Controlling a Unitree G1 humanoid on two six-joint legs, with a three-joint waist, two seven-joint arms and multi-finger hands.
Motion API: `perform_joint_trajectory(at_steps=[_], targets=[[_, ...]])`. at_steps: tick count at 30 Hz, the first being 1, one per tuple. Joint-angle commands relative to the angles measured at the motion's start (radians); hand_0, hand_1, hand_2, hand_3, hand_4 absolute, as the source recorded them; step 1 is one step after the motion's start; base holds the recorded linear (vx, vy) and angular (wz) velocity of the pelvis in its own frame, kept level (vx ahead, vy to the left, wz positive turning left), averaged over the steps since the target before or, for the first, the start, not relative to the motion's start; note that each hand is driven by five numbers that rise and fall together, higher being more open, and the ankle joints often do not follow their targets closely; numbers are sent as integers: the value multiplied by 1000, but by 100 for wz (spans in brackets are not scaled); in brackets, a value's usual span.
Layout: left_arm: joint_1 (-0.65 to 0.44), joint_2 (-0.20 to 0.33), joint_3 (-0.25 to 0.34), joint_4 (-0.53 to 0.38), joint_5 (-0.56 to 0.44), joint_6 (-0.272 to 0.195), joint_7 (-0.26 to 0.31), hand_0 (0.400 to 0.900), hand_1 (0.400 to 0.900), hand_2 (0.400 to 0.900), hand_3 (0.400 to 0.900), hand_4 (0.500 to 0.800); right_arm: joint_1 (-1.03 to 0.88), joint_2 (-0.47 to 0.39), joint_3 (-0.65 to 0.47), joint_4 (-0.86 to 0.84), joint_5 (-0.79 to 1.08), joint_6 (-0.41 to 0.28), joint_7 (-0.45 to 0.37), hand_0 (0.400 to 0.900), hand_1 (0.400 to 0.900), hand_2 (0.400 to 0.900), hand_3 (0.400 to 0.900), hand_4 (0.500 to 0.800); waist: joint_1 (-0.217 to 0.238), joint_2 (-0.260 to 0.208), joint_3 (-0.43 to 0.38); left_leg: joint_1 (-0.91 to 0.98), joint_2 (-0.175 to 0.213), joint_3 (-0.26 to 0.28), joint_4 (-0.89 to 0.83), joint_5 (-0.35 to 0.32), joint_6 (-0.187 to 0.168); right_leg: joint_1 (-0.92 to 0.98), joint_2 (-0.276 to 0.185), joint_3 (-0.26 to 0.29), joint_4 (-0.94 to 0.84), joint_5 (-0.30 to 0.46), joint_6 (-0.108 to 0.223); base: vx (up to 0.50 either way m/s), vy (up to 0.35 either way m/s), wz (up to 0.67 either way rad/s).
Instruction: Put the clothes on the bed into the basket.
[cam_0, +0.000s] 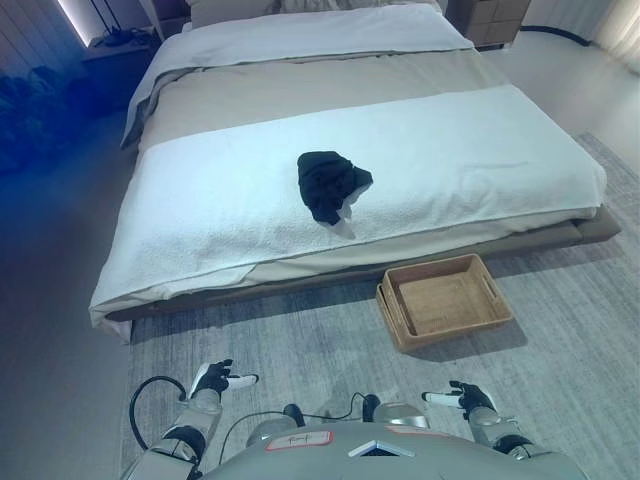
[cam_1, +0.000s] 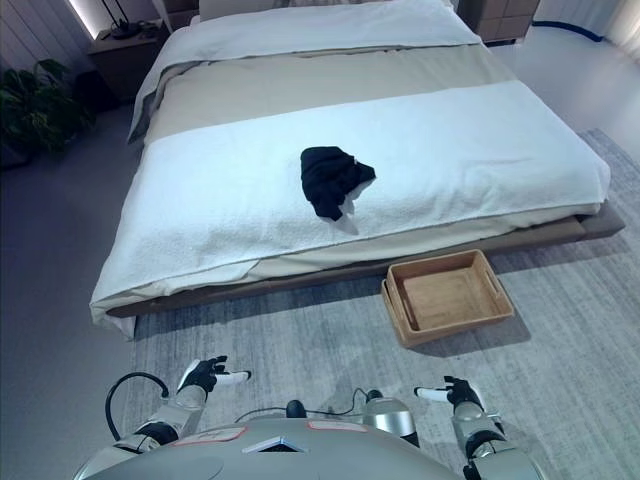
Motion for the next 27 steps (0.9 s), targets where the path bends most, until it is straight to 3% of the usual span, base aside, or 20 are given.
perform_joint_trajectory(at_steps=[1,20,27], targets=[[-87,32,12,13,13,-32,14,900,900,900,900,800,-79,-11,28,49,-35,-24,-18,900,900,900,900,800,30,-39,26,38,-23,-25,5,-82,-4,29,-25,26,4,-68,33,0,0,0],[-86,40,16,18,18,-28,22,900,900,900,900,800,-81,-14,25,54,-38,-23,-18,900,900,900,900,800,31,-42,27,40,-24,-31,5,-87,-1,30,-24,27,4,-72,34,2,2,0],[-94,53,19,1,9,-30,30,900,900,900,900,800,-93,-22,19,51,-31,-21,-16,900,900,900,900,800,38,-44,38,26,-43,-37,5,-92,26,4,-37,39,36,-77,41,23,70,-1]])
